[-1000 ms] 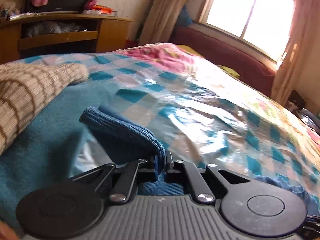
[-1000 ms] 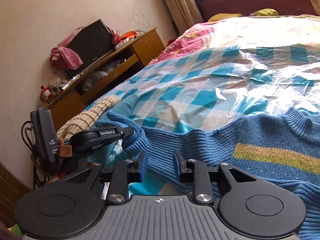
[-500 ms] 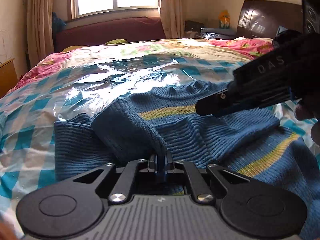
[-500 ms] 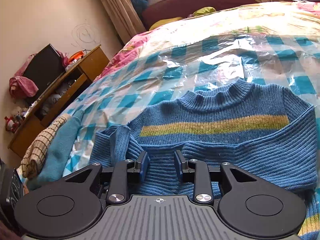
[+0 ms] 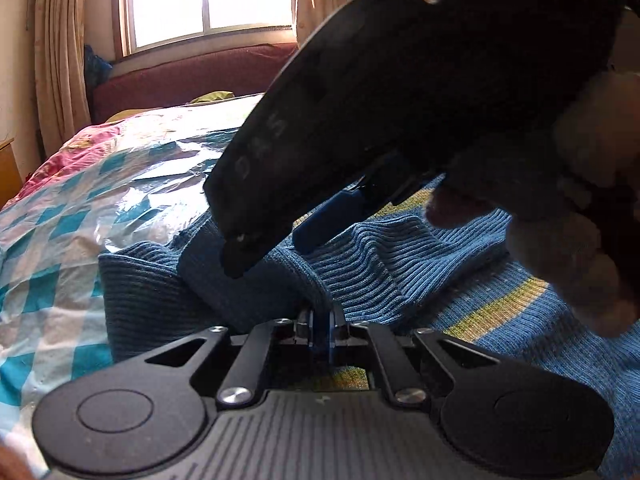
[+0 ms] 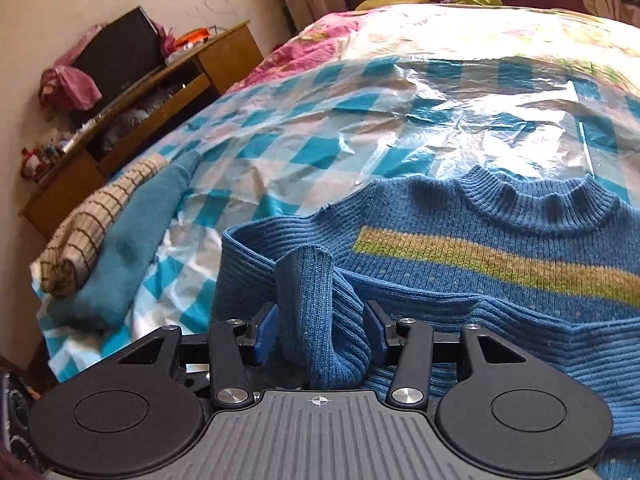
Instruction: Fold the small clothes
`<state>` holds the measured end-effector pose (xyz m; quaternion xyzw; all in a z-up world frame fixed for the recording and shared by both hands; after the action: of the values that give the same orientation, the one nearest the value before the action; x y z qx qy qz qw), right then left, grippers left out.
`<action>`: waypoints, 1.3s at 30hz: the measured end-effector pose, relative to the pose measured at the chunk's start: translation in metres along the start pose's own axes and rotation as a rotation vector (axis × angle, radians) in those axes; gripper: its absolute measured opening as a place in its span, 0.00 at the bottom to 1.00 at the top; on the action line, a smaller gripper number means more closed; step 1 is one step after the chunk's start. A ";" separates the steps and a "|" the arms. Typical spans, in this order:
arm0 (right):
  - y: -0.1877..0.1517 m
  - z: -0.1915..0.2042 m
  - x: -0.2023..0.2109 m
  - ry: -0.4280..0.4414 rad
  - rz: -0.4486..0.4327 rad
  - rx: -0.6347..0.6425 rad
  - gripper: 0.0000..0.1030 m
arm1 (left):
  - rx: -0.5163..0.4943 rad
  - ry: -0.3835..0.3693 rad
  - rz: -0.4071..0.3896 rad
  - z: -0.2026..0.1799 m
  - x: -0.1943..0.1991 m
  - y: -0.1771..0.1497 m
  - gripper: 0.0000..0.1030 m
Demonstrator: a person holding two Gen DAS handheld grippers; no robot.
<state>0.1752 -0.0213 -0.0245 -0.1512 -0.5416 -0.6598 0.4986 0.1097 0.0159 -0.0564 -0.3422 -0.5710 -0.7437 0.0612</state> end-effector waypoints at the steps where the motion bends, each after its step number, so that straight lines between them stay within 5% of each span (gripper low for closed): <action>1: 0.000 0.003 -0.005 -0.009 0.020 0.016 0.31 | -0.009 -0.004 -0.002 -0.001 0.000 0.000 0.11; 3: 0.001 0.009 -0.009 -0.008 0.033 0.024 0.08 | -0.020 -0.003 -0.008 -0.003 0.002 0.000 0.11; 7: 0.016 0.005 0.008 -0.014 -0.035 -0.001 0.08 | 0.008 0.011 -0.040 0.003 0.009 0.004 0.23; 9: 0.028 -0.009 0.028 -0.020 -0.099 -0.047 0.07 | 0.052 0.006 -0.066 0.009 0.014 0.007 0.45; 10: 0.034 -0.017 0.037 -0.023 -0.127 -0.073 0.07 | 0.074 0.008 -0.083 0.012 0.017 0.009 0.48; 17: 0.027 -0.108 0.128 -0.035 -0.394 -0.337 0.07 | 0.175 0.009 -0.089 0.025 0.016 0.010 0.53; 22: -0.032 -0.175 0.100 -0.134 -0.300 -0.533 0.08 | 0.151 0.023 0.022 0.017 -0.004 -0.002 0.53; 25: -0.053 -0.194 0.089 -0.105 -0.295 -0.629 0.11 | 0.125 0.047 0.055 0.014 -0.008 -0.007 0.53; 35: -0.059 -0.220 0.098 -0.032 -0.357 -0.719 0.17 | 0.119 0.093 0.049 0.024 -0.009 0.009 0.53; 39: -0.052 -0.216 0.104 -0.046 -0.360 -0.674 0.08 | 0.120 0.121 0.041 0.034 -0.019 0.022 0.53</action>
<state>0.1582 -0.2637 -0.0562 -0.2238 -0.3233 -0.8743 0.2845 0.1500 0.0330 -0.0454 -0.3040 -0.6027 -0.7260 0.1312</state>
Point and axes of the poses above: each gripper's, at about its wrist camera, not at the fingertips, and x roughly against the way its jaws point, z to its left, y to its top, the point moved 7 cm from there along -x, roughly the way its jaws point, and after that the axes turned 6 degrees about -x, right-handed, at the moved point
